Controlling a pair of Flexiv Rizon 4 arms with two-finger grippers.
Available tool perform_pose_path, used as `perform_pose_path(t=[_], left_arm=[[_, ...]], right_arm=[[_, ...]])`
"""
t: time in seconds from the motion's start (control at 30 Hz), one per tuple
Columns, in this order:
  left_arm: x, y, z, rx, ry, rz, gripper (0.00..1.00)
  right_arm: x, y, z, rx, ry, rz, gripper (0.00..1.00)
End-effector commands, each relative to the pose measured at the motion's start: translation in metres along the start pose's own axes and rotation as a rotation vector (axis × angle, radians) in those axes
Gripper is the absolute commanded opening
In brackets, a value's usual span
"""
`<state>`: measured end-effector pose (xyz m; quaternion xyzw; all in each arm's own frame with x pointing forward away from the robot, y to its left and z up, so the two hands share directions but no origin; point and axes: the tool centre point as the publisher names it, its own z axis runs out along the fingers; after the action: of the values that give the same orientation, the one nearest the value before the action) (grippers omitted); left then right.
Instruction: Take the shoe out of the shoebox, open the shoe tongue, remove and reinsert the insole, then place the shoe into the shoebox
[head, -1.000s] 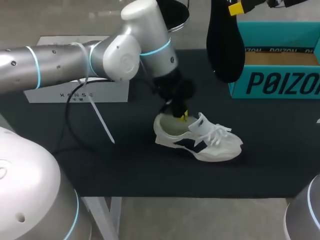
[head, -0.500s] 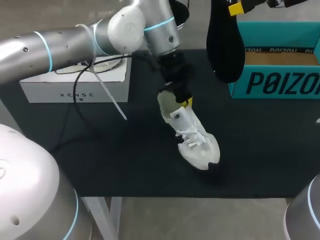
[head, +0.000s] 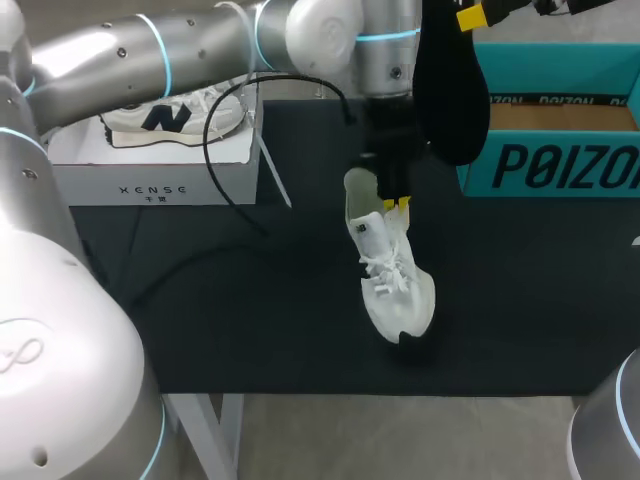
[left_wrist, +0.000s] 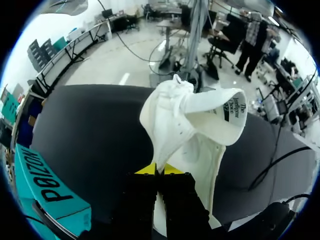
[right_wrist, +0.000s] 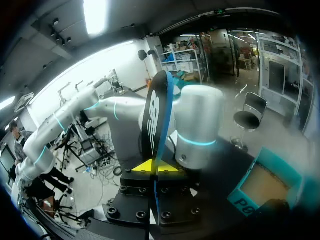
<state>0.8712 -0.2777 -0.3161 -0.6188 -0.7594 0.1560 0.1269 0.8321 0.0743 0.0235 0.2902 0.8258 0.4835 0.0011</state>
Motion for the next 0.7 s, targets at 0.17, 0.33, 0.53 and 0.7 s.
perform_pose_path(t=[0.17,0.33,0.53,0.7], left_arm=[[-0.003,0.001,0.010,0.019,0.203,0.003,0.00],[0.003,0.004,0.019,0.034,0.201,-0.005,0.00],[0.002,0.003,0.033,0.055,0.169,-0.005,0.00],[-0.001,-0.001,0.044,0.066,0.128,0.000,0.00]], right_arm=[[-0.001,0.002,0.002,0.004,0.001,0.001,0.00],[-0.001,0.002,0.002,0.004,0.001,0.001,0.00],[-0.001,0.002,0.002,0.004,0.001,0.001,0.00],[-0.001,0.002,0.002,0.004,0.001,0.001,0.00]])
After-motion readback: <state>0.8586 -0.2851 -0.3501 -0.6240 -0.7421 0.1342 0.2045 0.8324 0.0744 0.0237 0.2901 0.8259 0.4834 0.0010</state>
